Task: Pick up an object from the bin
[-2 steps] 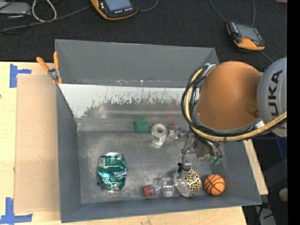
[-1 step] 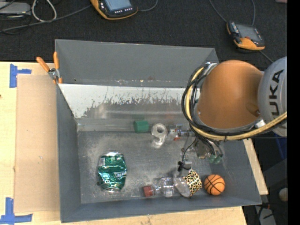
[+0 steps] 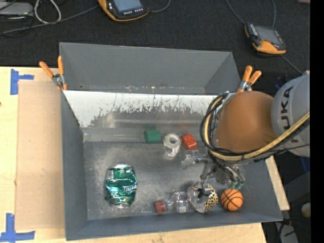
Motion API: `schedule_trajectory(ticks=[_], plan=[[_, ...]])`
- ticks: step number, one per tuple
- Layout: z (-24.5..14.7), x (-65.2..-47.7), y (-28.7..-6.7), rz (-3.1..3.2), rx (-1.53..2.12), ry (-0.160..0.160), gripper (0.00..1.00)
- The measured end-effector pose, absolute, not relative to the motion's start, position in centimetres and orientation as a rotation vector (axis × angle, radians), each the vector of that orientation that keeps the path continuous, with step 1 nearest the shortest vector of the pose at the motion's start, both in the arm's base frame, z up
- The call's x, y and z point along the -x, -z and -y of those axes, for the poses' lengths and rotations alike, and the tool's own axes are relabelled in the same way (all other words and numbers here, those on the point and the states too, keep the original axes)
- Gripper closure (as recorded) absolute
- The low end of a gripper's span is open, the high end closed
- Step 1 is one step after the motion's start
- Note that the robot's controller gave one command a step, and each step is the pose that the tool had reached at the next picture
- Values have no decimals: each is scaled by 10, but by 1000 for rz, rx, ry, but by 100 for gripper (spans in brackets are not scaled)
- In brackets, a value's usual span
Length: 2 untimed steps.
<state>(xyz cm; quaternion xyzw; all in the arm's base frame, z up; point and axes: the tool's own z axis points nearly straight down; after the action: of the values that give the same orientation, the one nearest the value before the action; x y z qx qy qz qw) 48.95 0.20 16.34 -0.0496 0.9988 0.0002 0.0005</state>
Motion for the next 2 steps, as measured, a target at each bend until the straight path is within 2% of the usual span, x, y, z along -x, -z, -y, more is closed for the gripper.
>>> schedule_trajectory(ticks=[1, 2], plan=[[33, -475, -146, -3113, 373, -1, 0], [52, -475, -144, -3118, 396, -2, 0]])
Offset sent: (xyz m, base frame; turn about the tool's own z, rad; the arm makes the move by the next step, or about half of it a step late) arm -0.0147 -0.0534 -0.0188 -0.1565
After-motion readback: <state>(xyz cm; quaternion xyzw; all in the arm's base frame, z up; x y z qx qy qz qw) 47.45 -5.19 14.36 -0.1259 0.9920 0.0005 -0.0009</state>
